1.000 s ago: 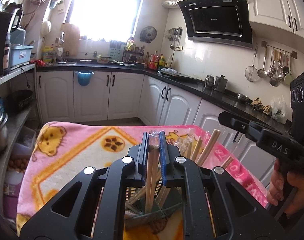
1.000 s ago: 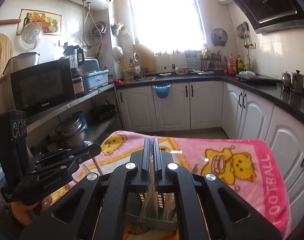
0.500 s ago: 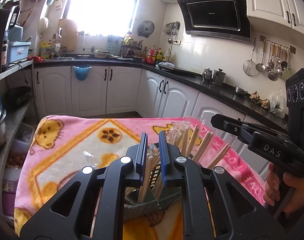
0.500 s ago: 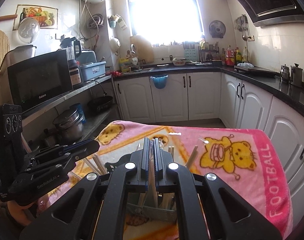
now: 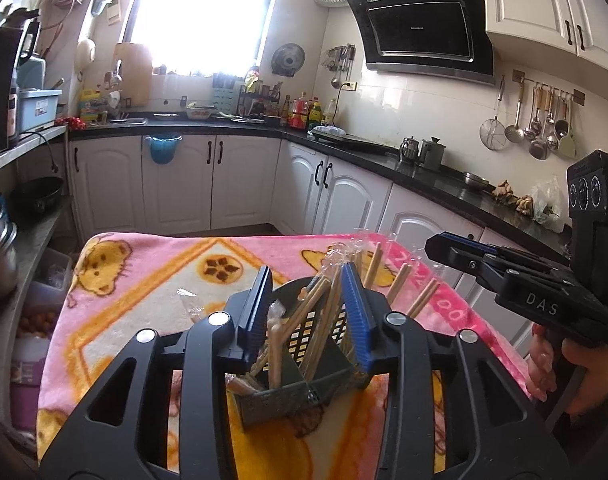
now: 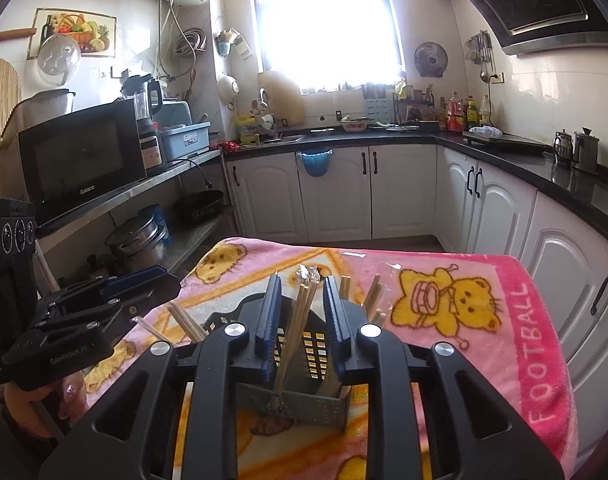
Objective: Organize utensils
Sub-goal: 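Lower the chopsticks into the caddy and open both grippers, then withdraw both open grippers back from the caddy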
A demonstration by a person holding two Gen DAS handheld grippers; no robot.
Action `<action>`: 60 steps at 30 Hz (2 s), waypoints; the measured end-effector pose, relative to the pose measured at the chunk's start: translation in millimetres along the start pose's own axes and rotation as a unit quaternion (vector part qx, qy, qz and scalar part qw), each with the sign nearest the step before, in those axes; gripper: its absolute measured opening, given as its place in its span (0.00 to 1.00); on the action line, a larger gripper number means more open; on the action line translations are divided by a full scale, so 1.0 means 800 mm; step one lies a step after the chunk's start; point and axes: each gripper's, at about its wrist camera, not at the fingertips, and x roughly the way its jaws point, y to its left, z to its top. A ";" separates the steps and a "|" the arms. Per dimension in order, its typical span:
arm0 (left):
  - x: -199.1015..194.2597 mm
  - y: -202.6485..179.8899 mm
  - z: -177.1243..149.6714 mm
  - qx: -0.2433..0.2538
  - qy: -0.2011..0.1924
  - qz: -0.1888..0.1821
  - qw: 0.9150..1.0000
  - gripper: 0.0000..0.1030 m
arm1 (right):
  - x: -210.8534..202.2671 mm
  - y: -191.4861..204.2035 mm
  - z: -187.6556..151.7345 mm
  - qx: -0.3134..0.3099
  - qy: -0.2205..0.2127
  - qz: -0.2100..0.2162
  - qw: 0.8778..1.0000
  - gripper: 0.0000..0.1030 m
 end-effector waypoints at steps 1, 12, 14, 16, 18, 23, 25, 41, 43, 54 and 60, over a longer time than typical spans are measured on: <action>-0.002 -0.001 0.000 0.000 0.000 0.000 1.000 0.33 | -0.003 0.001 -0.001 -0.003 -0.001 -0.001 1.000 0.23; -0.028 -0.010 -0.004 0.003 -0.003 -0.001 1.000 0.54 | -0.039 0.010 -0.018 -0.012 -0.010 0.003 1.000 0.36; -0.033 -0.010 -0.006 0.001 -0.002 -0.002 1.000 0.57 | -0.044 0.013 -0.022 -0.014 -0.011 0.004 1.000 0.39; -0.037 -0.010 -0.010 0.000 -0.002 -0.001 1.000 0.63 | -0.051 0.015 -0.027 -0.017 -0.014 0.003 1.000 0.40; -0.041 -0.009 -0.014 -0.002 -0.001 0.000 1.000 0.67 | -0.057 0.017 -0.031 -0.016 -0.015 0.002 1.000 0.44; -0.050 -0.009 -0.022 -0.005 0.002 0.003 1.000 0.77 | -0.068 0.020 -0.044 -0.015 -0.017 0.005 1.000 0.49; -0.054 -0.008 -0.027 -0.007 0.003 0.004 1.000 0.82 | -0.071 0.023 -0.048 -0.014 -0.015 0.007 1.000 0.50; -0.058 -0.009 -0.076 -0.013 0.030 0.017 0.999 0.90 | -0.081 0.031 -0.102 -0.019 0.002 -0.013 1.000 0.68; -0.057 -0.008 -0.083 -0.013 0.036 0.019 0.999 0.90 | -0.079 0.030 -0.111 -0.017 0.007 -0.017 1.000 0.69; -0.049 -0.008 -0.120 -0.022 0.056 0.025 0.998 0.90 | -0.079 0.024 -0.148 -0.001 0.014 -0.027 1.000 0.85; -0.045 -0.006 -0.139 -0.030 0.063 0.025 0.997 0.90 | -0.078 0.022 -0.163 0.001 0.014 -0.039 0.999 0.91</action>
